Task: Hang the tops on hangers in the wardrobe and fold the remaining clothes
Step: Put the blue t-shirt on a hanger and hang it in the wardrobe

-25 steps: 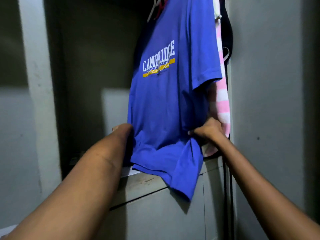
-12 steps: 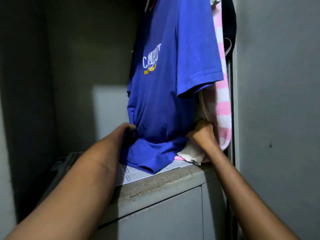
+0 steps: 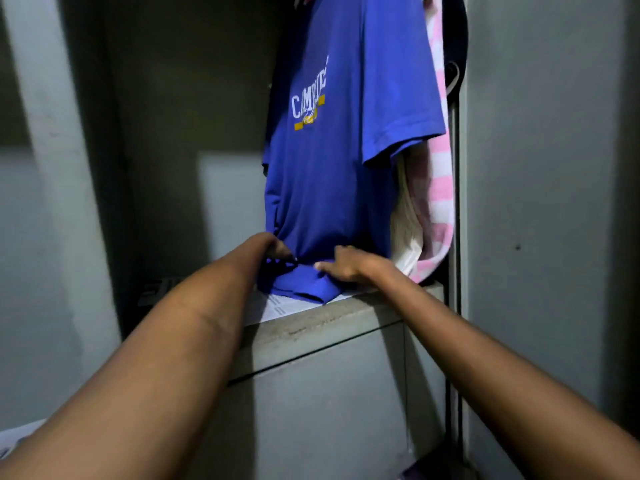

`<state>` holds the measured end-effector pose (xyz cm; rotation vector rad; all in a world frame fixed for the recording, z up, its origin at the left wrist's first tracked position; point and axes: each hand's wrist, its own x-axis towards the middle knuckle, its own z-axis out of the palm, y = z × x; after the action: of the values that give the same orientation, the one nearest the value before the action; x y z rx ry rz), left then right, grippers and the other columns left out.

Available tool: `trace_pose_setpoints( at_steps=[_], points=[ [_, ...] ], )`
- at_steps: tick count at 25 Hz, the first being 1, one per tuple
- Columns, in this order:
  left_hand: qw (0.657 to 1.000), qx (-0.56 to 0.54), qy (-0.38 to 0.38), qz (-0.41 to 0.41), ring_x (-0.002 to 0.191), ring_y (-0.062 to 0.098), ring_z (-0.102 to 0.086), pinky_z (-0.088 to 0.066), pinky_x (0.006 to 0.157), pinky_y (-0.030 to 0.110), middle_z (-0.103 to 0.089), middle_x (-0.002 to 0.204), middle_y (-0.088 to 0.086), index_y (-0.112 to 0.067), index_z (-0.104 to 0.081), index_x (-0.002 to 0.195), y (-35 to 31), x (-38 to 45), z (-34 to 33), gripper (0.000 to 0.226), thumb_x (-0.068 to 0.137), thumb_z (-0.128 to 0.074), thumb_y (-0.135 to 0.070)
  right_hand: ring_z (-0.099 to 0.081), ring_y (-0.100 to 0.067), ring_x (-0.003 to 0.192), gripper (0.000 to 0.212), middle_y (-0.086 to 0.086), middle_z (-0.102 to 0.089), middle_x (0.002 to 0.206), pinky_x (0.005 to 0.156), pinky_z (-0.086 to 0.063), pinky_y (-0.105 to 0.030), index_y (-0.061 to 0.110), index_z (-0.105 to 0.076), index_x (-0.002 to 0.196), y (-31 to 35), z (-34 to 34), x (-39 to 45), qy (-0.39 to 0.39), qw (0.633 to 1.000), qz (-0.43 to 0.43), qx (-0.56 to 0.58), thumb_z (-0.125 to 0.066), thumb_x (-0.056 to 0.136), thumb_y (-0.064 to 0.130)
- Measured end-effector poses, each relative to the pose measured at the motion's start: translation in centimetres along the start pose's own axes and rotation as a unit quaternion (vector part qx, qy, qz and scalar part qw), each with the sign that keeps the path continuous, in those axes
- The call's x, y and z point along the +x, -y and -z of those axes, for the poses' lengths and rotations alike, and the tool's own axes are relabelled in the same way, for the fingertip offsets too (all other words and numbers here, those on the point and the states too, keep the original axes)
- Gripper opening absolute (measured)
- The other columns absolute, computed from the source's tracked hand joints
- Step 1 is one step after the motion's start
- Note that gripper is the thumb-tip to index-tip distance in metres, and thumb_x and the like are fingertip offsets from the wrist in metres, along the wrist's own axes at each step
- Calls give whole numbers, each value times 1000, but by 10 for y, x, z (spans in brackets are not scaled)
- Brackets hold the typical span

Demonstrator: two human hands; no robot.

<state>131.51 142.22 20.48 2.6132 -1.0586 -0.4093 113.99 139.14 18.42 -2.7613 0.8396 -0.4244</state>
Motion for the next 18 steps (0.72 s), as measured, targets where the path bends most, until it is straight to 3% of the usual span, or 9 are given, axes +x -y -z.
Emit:
trace_pose_setpoints(
  at_steps=[1,3,5,7,9,12,14,18],
  points=[
    [1000,23,4,8,64,16,-44,-41,64,26,-44,65,4,-15,-42,72,1,-5,-6,33,99,-40,-35,-40,-31,131,58,-18,-39,145,103,-33,-31,-1,-41,136,-10,-3,0,-13,998,-56,-36,-40,98,43],
    [1000,26,-2,-6,54,19,-41,-36,52,25,-47,66,7,-12,-41,69,0,-23,-17,37,99,-41,-33,-42,-32,129,55,-21,-41,143,98,-35,-29,-3,-42,134,-17,-5,-13,-54,996,-75,-6,-44,97,38],
    [997,25,-53,-55,62,26,-42,-35,54,27,-48,94,9,1,-51,86,-6,-43,-29,31,100,-40,-25,-49,-32,120,43,-22,-50,133,91,-39,-29,-2,-50,125,-12,-7,-32,-111,991,-56,46,-50,95,28],
    [987,-26,-116,-109,97,39,-52,-44,81,31,-48,127,12,4,-45,126,-15,-57,-37,39,98,-43,-24,-53,-31,114,32,-20,-57,125,89,-40,-29,-1,-56,118,-6,-12,-53,-164,981,-44,96,-51,93,20],
    [967,-136,-149,-154,124,34,-44,-38,102,35,-42,141,19,2,-35,138,-28,-72,-44,53,95,-48,-28,-55,-28,108,28,-19,-60,120,92,-39,-31,0,-58,115,-5,-18,-71,-209,964,-41,160,-49,94,14],
    [944,-212,-149,-204,124,32,-46,-40,100,35,-44,139,20,1,-35,137,-45,-102,-58,54,95,-48,-30,-53,-19,95,25,-19,-62,116,87,-38,-26,-1,-58,114,-6,-24,-108,-265,932,-51,244,-49,94,13],
    [934,-232,-157,-223,122,31,-47,-39,96,32,-48,135,19,1,-39,134,-52,-124,-69,51,95,-47,-30,-53,-21,102,28,-15,-61,117,83,-35,-22,1,-57,117,-10,-27,-133,-287,912,-63,285,-50,95,17],
    [901,-300,-180,-256,119,27,-51,-38,90,25,-54,130,14,-1,-47,130,-44,-160,-100,39,95,-49,-18,-45,-18,96,34,0,-52,94,86,-36,-29,8,-53,117,-23,-36,-175,-258,887,-115,366,-44,97,33]
  ],
)
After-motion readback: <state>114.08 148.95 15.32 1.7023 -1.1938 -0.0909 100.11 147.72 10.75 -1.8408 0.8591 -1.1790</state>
